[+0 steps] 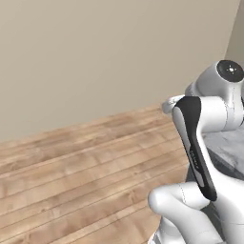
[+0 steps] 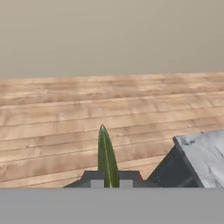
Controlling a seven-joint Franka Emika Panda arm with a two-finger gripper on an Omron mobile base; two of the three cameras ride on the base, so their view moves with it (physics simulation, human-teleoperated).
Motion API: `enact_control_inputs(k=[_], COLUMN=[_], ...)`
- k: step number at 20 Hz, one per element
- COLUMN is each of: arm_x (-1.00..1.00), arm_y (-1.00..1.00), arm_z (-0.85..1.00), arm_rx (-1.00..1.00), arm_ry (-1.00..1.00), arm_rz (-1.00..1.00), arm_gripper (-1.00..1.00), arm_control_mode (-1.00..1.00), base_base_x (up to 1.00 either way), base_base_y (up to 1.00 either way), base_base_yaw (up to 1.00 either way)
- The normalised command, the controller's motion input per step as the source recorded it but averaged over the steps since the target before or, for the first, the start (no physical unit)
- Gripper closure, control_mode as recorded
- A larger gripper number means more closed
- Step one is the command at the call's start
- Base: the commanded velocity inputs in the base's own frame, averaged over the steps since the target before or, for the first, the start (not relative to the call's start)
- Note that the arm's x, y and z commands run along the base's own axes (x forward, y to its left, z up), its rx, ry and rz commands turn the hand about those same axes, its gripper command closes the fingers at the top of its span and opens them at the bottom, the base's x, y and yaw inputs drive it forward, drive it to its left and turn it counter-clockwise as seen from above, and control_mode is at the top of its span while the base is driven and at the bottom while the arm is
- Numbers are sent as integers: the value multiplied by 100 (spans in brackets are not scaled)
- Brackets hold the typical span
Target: There is a bowl on the dining counter. Grab a lemon wedge from the fridge and place it in the bowl. Then get the liquor bottle and glass cup from the cabinet and place them next to the bowl.
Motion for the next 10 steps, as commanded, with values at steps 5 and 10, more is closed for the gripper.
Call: enact_control_inputs(k=[5,10], arm_x=[0,0], arm_y=[0,0], arm_z=[0,0], arm_rx=[0,0], arm_ry=[0,0], arm_rz=[0,0], arm_gripper=[100,100], arm_control_mode=[100,100], base_base_x=[100,100], base_base_y=[37,35], base_base_yaw=[-35,-42])
